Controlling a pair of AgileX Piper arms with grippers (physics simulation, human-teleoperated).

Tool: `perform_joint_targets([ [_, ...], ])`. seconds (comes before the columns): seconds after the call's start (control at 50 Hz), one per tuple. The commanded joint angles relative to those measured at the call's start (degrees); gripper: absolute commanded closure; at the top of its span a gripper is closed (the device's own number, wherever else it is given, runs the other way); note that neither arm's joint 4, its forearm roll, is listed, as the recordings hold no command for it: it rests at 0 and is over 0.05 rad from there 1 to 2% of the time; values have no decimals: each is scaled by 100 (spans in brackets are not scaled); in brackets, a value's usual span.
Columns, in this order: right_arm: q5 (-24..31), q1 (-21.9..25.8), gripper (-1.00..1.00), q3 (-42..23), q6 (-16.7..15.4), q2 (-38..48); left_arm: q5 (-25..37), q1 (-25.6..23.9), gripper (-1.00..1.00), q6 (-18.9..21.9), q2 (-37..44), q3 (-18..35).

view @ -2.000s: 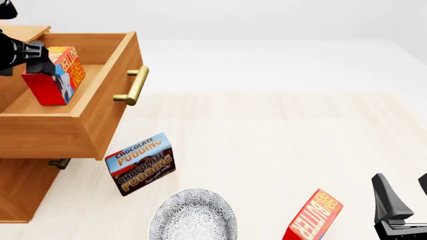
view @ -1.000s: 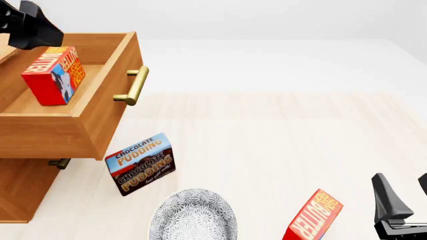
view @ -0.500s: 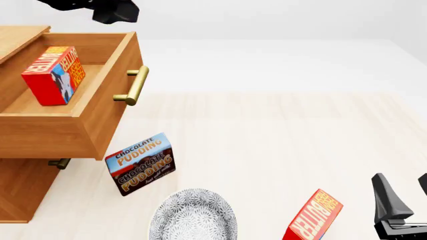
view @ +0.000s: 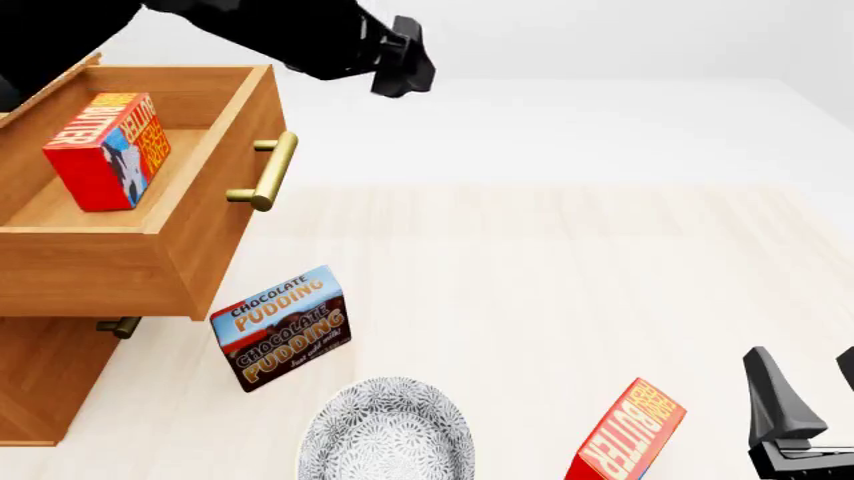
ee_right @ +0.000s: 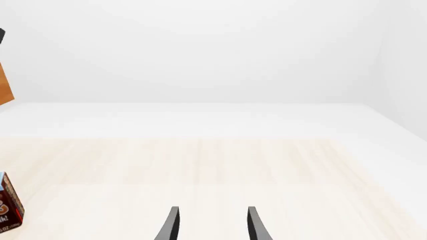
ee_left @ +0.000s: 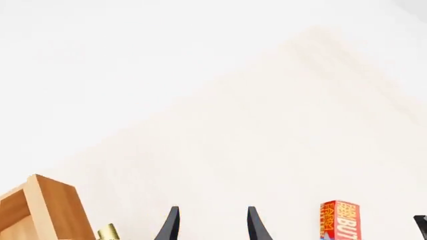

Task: Put the butter at the front in the top drawer of the cabinet and close it.

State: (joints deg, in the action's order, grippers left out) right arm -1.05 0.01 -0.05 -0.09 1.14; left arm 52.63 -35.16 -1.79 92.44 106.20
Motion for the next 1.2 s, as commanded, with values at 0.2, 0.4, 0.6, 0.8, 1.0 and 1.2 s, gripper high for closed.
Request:
perform_joint_targets([
  [0.2, -30, 1, -100, 0, 2, 30, -1043, -343, -100, -620, 642, -556],
  [0.4, -30, 1, -100, 0, 1, 30, -1604, -109, -100, -787, 573, -1228],
  [0.6, -10, 0, -100, -1, 0, 9, -1868, 164, -100, -871, 576, -1690],
  [0.8, -18, 0, -100, 0, 0, 17, -2031, 428, -100, -934, 609, -2001],
  [1.0, -41, 0, -100, 1, 0, 40, -2251, 396, -100, -1123, 893, -2165],
  [1.2, -44, 0, -100, 1, 1, 42, -2489, 505, -100, -1293, 1036, -2406],
])
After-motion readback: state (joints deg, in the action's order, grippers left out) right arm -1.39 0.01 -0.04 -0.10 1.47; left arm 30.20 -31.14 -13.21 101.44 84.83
